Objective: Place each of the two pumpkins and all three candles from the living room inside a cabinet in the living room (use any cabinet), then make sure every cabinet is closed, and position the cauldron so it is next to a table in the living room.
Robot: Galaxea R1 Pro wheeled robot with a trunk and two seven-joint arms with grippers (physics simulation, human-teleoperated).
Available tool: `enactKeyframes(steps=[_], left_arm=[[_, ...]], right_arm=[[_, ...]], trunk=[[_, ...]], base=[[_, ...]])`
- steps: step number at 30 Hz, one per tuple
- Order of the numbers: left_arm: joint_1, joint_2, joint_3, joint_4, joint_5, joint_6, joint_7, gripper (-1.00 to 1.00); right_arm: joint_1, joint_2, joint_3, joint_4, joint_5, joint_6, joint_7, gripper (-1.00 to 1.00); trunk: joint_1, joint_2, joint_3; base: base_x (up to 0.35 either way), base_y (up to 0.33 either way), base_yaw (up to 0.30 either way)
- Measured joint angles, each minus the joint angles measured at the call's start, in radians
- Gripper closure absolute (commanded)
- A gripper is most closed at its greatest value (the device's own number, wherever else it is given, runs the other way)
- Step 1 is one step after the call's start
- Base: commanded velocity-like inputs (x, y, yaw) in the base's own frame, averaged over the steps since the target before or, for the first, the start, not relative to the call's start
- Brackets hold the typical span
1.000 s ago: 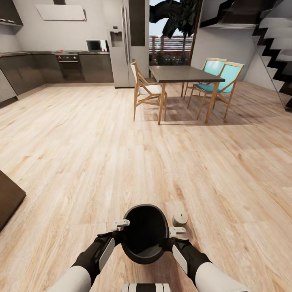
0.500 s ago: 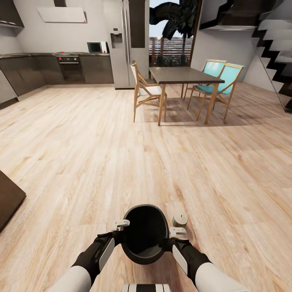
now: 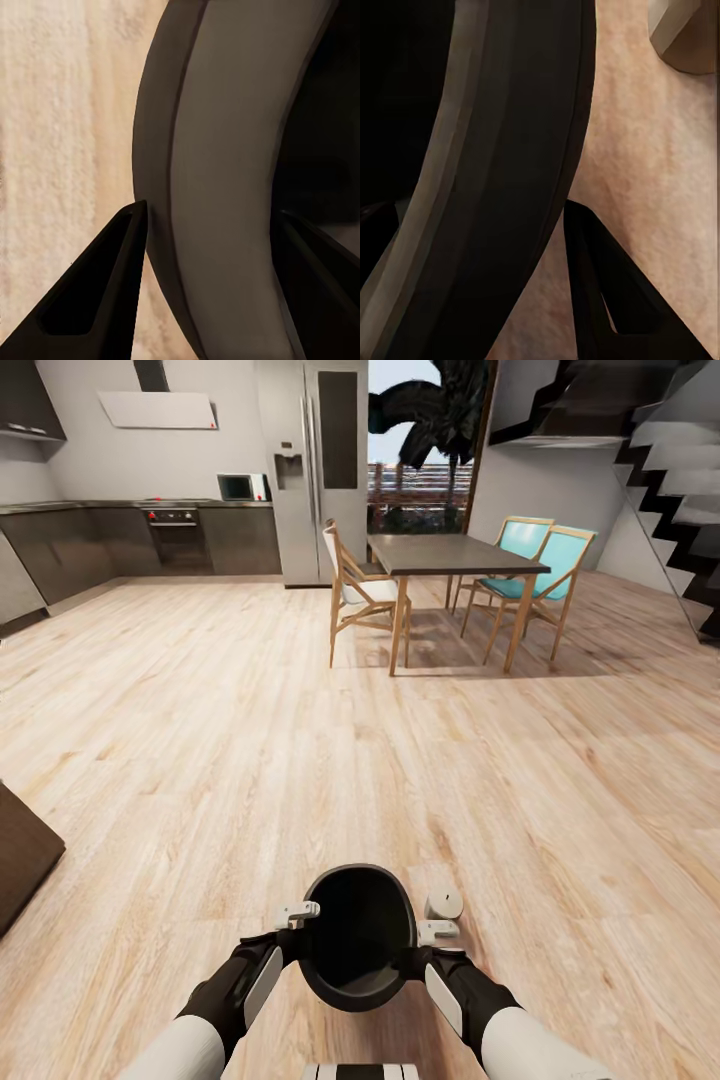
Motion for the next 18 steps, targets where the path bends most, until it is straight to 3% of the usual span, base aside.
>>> enactKeyframes(steps=[18], left_arm=[[0.000, 0.000, -0.001, -0.004, -0.007, 0.000, -0.001, 1.00]], right_arm=[[0.000, 0.000, -0.006, 0.006, 0.000, -0.014, 0.005, 1.00]], trunk=[[-0.008, 0.004, 0.070]], base=[[0.000, 0.000, 0.000]])
